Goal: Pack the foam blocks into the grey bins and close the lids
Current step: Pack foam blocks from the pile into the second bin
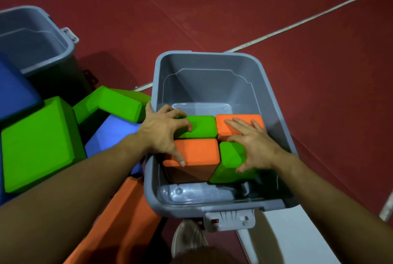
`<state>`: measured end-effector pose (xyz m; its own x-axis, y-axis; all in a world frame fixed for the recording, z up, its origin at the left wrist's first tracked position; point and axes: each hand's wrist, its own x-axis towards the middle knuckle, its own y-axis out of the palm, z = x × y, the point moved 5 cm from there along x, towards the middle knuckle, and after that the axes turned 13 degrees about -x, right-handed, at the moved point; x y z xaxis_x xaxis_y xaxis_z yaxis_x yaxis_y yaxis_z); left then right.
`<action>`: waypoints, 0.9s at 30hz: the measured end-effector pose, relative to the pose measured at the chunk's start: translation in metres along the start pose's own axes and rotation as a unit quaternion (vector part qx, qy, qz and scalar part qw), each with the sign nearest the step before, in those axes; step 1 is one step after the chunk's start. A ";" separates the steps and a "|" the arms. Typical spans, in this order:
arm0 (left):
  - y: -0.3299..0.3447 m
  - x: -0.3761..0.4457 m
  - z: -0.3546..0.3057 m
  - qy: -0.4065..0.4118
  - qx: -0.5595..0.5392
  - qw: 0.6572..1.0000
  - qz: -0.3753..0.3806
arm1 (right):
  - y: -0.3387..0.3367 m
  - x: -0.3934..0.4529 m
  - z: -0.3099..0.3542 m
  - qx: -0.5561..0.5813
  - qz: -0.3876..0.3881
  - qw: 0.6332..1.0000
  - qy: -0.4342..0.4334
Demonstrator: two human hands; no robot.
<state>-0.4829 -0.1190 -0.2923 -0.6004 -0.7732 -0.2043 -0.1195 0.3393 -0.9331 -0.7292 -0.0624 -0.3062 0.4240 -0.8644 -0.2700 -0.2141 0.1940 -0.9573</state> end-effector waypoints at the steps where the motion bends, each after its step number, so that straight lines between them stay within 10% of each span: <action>1: 0.000 0.000 0.000 0.000 0.002 1.000 0.003 | 0.000 0.001 0.000 -0.003 0.001 1.000 0.004; 27: 0.000 0.000 0.001 -0.014 0.004 1.000 0.007 | -0.004 0.008 -0.013 0.019 -0.050 0.998 0.034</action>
<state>-0.4818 -0.1195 -0.2927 -0.5792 -0.7835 -0.2251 -0.1045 0.3453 -0.9327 -0.7363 -0.0764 -0.3036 0.3800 -0.9098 -0.1668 -0.1397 0.1218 -0.9827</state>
